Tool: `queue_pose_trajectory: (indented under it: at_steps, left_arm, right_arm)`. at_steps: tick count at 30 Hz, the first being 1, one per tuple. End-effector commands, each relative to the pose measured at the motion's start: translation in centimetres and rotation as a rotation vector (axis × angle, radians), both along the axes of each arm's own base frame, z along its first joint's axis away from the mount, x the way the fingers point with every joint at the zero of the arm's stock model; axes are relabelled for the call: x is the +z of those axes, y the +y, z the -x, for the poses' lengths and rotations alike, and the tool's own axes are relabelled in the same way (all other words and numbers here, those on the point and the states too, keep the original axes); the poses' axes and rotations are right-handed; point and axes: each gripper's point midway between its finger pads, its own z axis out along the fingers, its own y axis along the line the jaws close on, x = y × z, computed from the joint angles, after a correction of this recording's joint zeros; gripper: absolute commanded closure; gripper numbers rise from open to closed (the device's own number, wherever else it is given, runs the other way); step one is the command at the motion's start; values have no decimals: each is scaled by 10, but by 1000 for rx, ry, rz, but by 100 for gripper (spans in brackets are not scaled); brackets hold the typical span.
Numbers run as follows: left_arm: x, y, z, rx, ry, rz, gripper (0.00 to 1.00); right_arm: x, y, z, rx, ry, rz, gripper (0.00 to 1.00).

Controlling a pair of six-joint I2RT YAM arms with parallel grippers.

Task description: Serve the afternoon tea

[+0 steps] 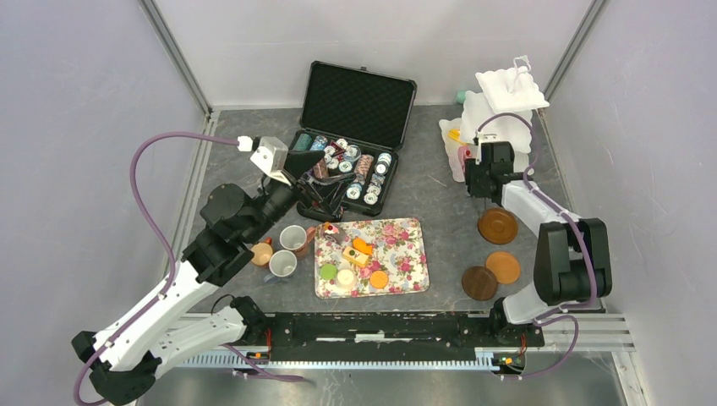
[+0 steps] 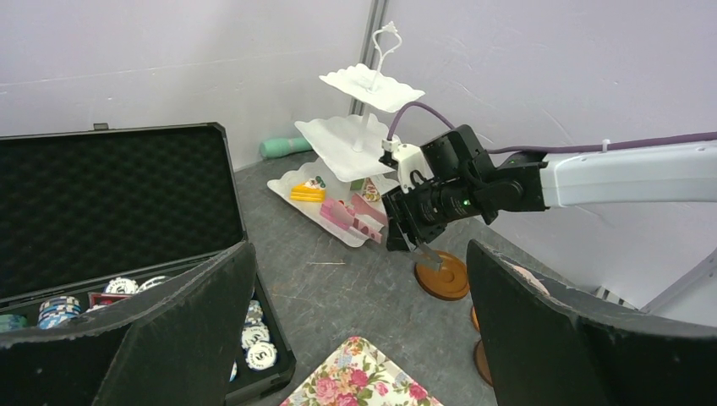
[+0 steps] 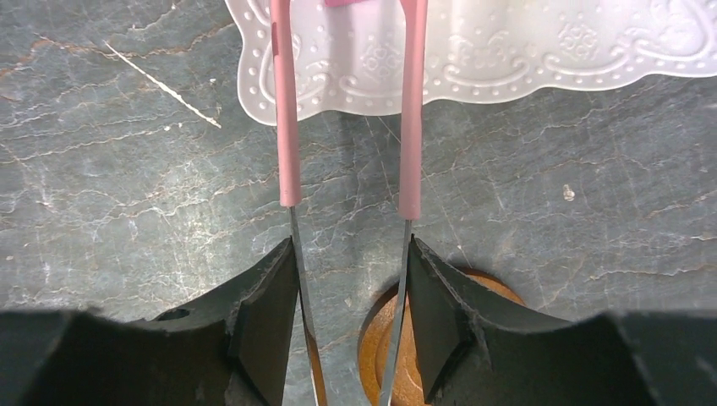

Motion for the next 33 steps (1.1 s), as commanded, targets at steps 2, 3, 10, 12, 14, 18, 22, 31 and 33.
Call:
queue_pose_trajectory:
  at_steps: [2,3,10,12,14,18,22,31,33]
  left_arm:
    - [25,6,8,-6,-65,42,0]
    - [25,7,8,-3,-66,43,0]
    - [30,11,12,-3,-78,54,0]
    - [30,11,12,0,-78,51,0]
    - [29,11,9,7,-77,47,0]
    - [24,10,4,19,-68,32,0]
    - [19,8,-1,25,-56,18,0]
    - [12,5,-8,36,-40,-2,0]
    - [10,4,-9,37,-38,-6,0]
  right_arm:
    - [42,0,-3,16,-98,-8,47]
    - [44,1,2,20,-94,-11,47]
    - [64,14,53,116,-97,-62,48]
    - [71,27,68,187,-100,-110,48]
    - [73,38,86,249,-86,-143,48]
    - [74,62,119,375,-49,-158,49]
    - [81,94,142,517,-49,-168,48]
    - [88,186,191,863,-34,-231,47]
    - [88,204,206,937,-28,-238,46]
